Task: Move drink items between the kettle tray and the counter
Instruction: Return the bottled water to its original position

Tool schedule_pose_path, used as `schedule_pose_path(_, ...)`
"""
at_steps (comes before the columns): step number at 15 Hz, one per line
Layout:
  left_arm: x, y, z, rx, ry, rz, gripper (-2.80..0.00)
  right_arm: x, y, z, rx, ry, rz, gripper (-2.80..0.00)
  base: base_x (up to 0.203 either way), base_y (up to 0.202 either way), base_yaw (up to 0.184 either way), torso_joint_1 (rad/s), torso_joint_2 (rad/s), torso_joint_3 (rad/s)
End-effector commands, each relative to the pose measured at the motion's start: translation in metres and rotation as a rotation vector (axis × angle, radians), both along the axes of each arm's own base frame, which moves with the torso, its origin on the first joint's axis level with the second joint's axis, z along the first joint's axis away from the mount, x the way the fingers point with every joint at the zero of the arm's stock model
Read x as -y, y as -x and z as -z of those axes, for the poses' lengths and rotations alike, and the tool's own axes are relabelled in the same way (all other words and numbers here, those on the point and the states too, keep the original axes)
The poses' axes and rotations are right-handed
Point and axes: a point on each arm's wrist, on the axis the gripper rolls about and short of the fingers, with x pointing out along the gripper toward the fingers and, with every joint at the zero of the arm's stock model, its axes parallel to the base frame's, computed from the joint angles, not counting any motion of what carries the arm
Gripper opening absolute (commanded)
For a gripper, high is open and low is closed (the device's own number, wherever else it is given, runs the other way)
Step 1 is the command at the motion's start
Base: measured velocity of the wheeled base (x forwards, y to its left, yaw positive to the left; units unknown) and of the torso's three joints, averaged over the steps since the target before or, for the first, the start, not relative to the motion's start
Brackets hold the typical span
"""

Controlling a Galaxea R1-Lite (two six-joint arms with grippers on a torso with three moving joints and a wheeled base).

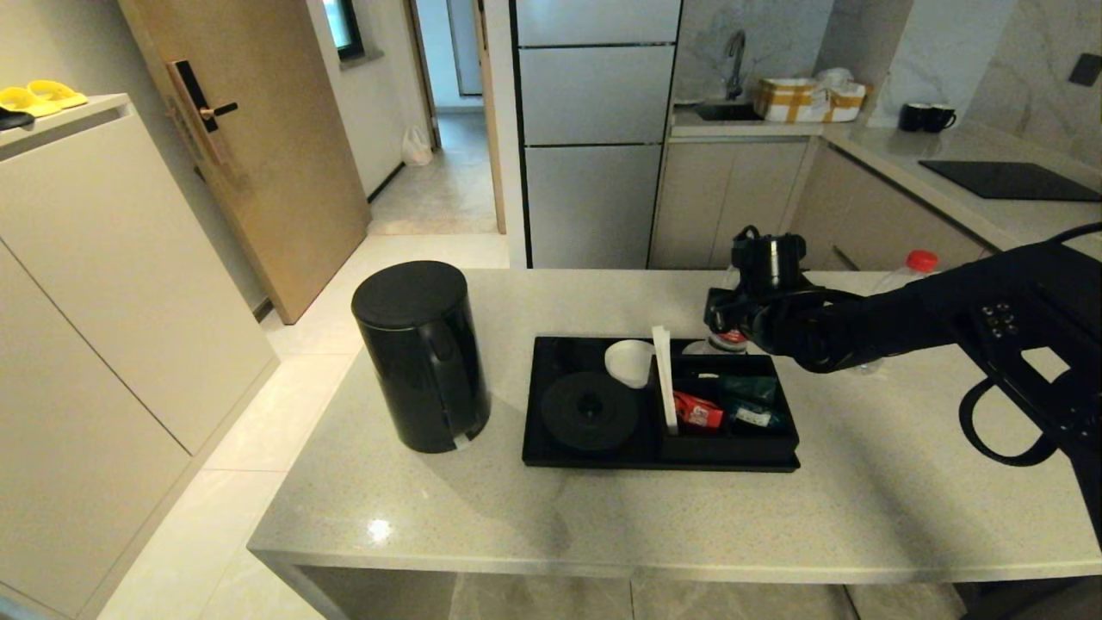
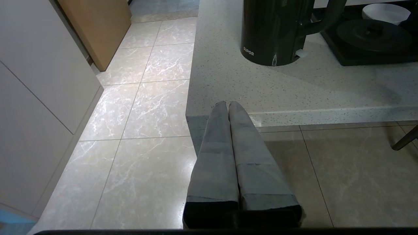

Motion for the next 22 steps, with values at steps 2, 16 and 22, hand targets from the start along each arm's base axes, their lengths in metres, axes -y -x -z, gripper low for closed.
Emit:
schedule_pose_path(2, 0.0, 0.0, 0.0, 0.0, 0.0, 0.0, -2.8, 0.0007, 0.0003, -0.0005, 0.003, -0.001, 0.003, -2.8, 0.0, 0.0, 0.0, 0.0, 0.0, 0.0)
schedule_pose_path(16, 0.0, -0.0001, 0.0004, -0.002, 0.0, 0.0, -2.8, 0.001, 0.0049, -0.0027, -0.011, -0.001, -0.016, 0.0, 0.0, 0.0, 0.0, 0.0, 0.0, 0.0)
schedule_pose_path(22, 0.0, 0.0, 0.0, 0.0, 0.0, -0.001, -2.8, 0.0011, 0.0052, -0.0046, -0.002, -0.004, -0.016, 0.0, 0.0, 0.0, 0.0, 0.0, 0.0, 0.0)
